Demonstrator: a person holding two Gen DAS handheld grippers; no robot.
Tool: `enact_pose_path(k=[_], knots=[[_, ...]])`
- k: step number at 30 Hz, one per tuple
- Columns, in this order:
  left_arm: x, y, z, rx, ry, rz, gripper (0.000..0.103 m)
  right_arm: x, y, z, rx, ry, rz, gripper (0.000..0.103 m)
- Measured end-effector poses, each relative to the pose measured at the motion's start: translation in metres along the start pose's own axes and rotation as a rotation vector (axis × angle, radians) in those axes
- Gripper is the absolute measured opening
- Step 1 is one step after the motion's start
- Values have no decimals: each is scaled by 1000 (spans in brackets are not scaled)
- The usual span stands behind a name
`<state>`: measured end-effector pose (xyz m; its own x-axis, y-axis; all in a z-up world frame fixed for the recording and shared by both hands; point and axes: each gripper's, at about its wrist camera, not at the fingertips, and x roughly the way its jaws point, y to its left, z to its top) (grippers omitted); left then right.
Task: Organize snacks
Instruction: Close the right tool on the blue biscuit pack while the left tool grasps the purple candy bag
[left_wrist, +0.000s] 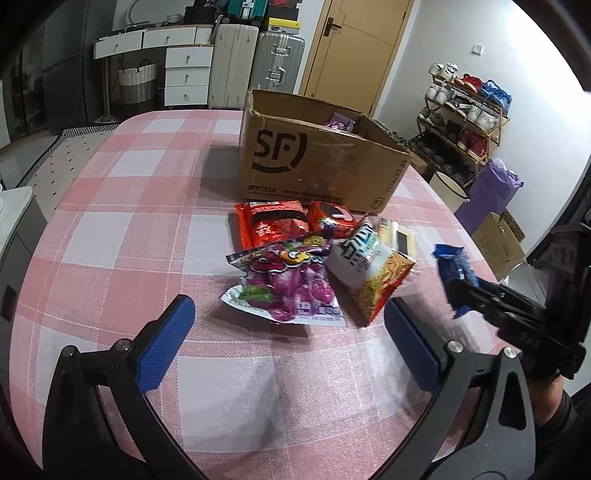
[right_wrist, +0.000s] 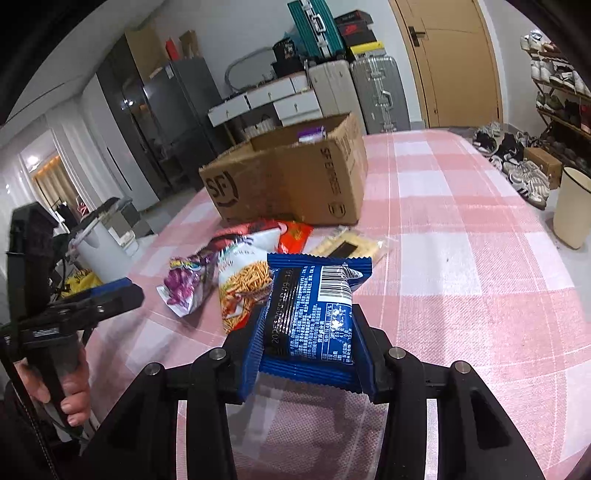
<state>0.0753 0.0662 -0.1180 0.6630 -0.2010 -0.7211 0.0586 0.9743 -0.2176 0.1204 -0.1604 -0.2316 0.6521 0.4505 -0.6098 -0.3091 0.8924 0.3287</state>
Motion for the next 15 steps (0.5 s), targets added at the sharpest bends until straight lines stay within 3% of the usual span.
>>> enact_pose_path(k=[15], knots=[[28,10,16,-18,30,51,102,-18,-2,1,21,-69,43,44]])
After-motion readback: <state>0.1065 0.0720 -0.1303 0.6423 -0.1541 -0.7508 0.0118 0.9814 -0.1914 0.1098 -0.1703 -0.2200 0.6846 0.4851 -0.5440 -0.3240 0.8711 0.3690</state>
